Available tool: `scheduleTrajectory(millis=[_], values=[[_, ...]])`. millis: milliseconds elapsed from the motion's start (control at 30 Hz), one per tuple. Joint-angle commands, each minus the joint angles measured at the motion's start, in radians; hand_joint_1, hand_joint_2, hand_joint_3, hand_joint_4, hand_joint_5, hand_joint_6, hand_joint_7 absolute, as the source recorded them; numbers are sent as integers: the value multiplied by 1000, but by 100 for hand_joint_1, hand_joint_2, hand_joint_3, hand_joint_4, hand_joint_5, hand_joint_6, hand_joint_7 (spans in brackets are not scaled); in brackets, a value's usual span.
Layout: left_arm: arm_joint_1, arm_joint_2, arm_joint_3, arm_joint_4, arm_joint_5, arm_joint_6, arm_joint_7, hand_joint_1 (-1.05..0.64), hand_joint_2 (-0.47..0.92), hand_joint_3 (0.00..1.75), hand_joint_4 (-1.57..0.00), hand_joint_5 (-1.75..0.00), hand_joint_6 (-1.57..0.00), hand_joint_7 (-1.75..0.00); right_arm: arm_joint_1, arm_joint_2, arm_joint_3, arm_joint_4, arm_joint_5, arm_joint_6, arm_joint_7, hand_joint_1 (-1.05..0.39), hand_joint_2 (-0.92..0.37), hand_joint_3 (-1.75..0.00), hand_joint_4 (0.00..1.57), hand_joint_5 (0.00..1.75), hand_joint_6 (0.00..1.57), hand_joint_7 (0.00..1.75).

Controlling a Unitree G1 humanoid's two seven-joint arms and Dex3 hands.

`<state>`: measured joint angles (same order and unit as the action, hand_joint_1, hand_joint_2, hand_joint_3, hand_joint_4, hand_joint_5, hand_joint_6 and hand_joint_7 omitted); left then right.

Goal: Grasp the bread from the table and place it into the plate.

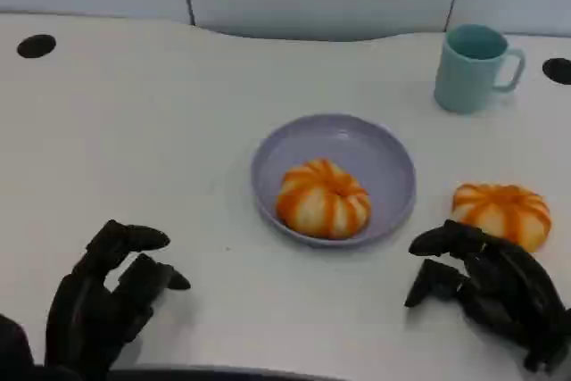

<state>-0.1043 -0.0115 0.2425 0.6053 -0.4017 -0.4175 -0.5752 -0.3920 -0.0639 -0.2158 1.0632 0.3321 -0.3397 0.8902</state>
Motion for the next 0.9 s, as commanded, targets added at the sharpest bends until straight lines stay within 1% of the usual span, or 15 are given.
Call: scheduleTrajectory(millis=[33, 433, 567, 700, 900], values=[[13, 11, 3, -12, 6, 6, 13, -58, 92, 13, -32, -175, -24, -155, 25, -9, 0, 14, -16, 17, -16, -53, -92, -9, 66, 138, 79, 80], [18, 7, 4, -17, 5, 11, 9, -61, 92, 11, -33, -175, -25, -155, 33, -7, -4, -7, -13, 40, -13, -53, -92, -8, 66, 138, 79, 80], [19, 8, 5, -18, 0, 17, 5, -60, 92, 11, -33, -175, -25, -155, 31, -8, -4, 15, -23, 10, -13, -54, -92, -9, 67, 139, 79, 79], [21, 6, 9, -22, -7, 21, 0, -60, 92, 10, -31, -175, -23, -154, 32, -8, -4, 14, -26, 9, -18, -54, -92, -8, 66, 136, 80, 79], [22, 8, 5, -20, -2, 17, 2, -59, 92, 11, -30, -175, -24, -154, 25, -7, -8, 37, -25, -15, -3, -53, -92, -9, 68, 136, 80, 79]])
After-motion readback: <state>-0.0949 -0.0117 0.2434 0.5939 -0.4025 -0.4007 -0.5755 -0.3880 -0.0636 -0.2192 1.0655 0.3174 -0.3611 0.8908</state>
